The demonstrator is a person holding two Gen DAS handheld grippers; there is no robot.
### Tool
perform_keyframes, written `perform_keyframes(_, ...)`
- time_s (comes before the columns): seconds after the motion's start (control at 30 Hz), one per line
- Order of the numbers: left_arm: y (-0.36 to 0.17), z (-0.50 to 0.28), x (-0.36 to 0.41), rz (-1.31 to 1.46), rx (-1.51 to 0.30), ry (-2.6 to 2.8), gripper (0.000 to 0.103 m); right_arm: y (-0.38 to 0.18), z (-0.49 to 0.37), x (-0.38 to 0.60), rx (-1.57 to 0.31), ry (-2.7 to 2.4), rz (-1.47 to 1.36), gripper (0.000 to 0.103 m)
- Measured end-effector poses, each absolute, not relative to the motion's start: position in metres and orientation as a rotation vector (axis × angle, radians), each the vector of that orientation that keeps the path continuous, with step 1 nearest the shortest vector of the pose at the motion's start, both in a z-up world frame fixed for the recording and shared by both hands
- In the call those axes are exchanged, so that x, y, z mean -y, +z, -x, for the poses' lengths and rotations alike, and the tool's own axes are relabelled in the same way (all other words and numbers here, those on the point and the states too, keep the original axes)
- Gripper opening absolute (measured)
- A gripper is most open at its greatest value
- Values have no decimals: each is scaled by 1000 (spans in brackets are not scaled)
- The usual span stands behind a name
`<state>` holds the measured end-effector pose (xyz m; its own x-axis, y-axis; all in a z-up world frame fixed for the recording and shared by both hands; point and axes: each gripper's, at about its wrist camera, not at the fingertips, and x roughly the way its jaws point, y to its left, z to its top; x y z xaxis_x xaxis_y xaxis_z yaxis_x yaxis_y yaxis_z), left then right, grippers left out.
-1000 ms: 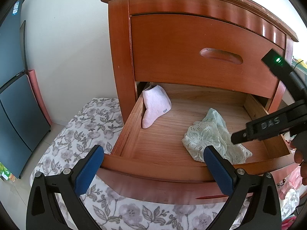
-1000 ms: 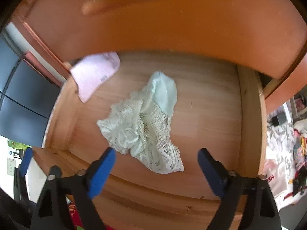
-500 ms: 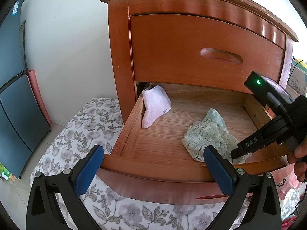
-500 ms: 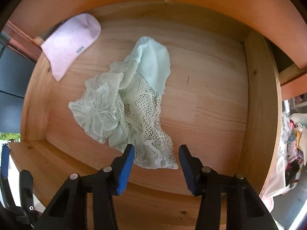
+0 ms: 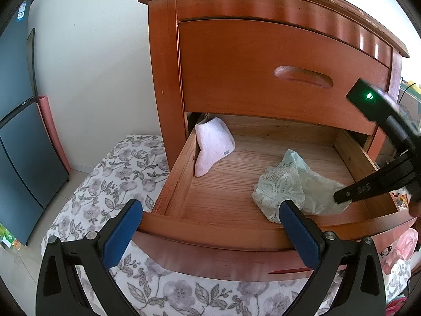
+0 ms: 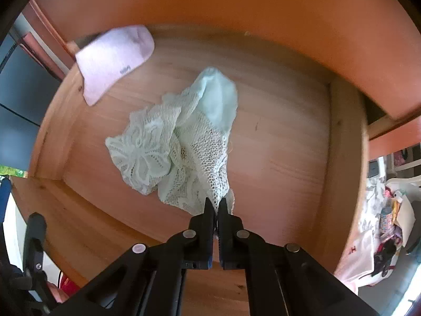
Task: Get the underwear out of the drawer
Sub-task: 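Close the right gripper on the mint-green lace cloth, then lift the mint-green lace cloth up out of the drawer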
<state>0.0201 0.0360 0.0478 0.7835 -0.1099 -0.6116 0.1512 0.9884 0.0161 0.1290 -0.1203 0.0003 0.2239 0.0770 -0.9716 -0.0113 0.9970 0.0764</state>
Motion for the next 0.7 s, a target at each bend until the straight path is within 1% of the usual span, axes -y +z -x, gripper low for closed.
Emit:
perform_keyframes(0.2,48,-20,-36,-65,-656,-141,103,29,-116,127,-1283,25,-20,3)
perform_keyframes(0.4,48,-20,-36,-66,-656,-141,103,57,-100,145,-1220,7,-70,2)
perform_keyframes(0.67,48,-20,-36,-65,-656,-141,103,93,-84,164,-1137,-17,-66,2)
perform_keyframes(0.7,48,-20,-36,-66,-656,-141,103,91,-88,165,-1131,-19,-65,2)
